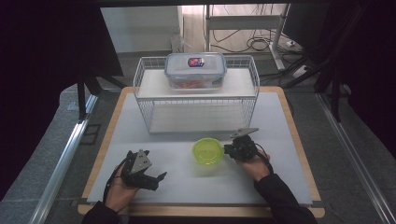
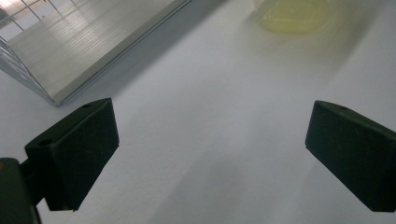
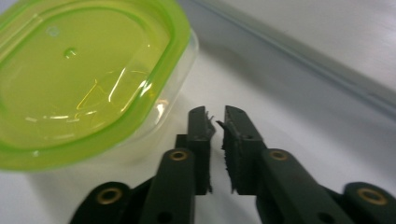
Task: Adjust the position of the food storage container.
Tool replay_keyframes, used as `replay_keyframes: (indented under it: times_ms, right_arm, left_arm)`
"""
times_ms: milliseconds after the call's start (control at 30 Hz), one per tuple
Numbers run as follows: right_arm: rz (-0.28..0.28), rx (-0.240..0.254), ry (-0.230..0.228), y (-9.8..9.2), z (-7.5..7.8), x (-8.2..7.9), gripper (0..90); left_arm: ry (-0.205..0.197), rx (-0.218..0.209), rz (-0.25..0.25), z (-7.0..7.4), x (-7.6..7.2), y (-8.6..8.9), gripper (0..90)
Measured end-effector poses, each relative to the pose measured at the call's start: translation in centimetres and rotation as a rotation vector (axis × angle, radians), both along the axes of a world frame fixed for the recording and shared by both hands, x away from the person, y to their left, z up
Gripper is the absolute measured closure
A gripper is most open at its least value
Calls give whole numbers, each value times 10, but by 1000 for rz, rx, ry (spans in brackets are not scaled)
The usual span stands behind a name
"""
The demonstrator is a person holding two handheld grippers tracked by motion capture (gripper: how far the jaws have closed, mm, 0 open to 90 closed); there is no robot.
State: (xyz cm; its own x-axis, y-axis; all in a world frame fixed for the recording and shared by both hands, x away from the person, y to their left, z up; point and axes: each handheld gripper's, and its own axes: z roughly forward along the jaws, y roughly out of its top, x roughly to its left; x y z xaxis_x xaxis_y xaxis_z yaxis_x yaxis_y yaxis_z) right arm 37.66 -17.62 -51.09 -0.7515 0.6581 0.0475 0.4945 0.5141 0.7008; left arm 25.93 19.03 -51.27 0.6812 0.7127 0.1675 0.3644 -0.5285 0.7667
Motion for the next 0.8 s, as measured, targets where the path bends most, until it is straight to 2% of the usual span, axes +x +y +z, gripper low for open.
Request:
replay_keyframes:
  times_ms: [167,433,633,800]
  right_arm:
    - [-13,-14,-48,-12,9,-7,655]
    - [-20,25,-53,-26,16,-15,394]
    - [-27,53,-50,-33,17,-22,319]
    - [-32,66,-21,-36,21,-22,355]
  left_arm:
    - [-1,10,-1,-2,0,-1,24]
    - [-12,-24,-1,-4,1,4,11]
    - [-14,-12,-11,-5,0,1,10]
    - [-18,-6,-16,-5,0,0,10]
